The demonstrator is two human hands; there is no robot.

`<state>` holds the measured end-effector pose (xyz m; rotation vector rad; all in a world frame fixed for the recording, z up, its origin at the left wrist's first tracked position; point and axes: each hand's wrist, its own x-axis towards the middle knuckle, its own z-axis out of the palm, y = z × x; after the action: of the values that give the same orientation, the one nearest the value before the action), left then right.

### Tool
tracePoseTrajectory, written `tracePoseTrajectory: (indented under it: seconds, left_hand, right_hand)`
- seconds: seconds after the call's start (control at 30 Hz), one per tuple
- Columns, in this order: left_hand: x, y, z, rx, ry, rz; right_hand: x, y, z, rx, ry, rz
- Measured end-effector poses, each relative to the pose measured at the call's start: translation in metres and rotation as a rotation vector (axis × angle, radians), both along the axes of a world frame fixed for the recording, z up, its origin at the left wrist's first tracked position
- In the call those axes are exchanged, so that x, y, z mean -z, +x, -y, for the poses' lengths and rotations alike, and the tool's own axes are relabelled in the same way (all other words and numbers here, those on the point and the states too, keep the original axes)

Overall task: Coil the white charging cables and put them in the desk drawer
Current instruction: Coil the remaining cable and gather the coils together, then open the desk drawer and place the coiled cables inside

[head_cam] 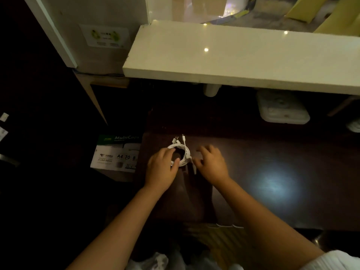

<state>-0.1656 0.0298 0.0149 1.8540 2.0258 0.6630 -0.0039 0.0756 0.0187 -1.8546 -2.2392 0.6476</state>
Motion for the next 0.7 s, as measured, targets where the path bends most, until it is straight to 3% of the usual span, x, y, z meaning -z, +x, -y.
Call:
tracePoseTrajectory:
  seconds: [0.27, 0.5, 0.7]
  left_hand:
    - [0.019, 0.05, 0.05, 0.212, -0.015, -0.268]
    - [0.031, 0.08, 0.093, 0.193, -0.174, -0.298]
    - [0.041, 0.105, 0.12, 0.16, -0.169, -0.34]
  right_hand:
    - [0.007, 0.044, 0.084, 0.032, 0.114, 0.152]
    - [0.013, 0.082, 0.141, 0.056, 0.167, 0.155]
    - [0.045, 0.128, 0.198, 0.078, 0.26, 0.2]
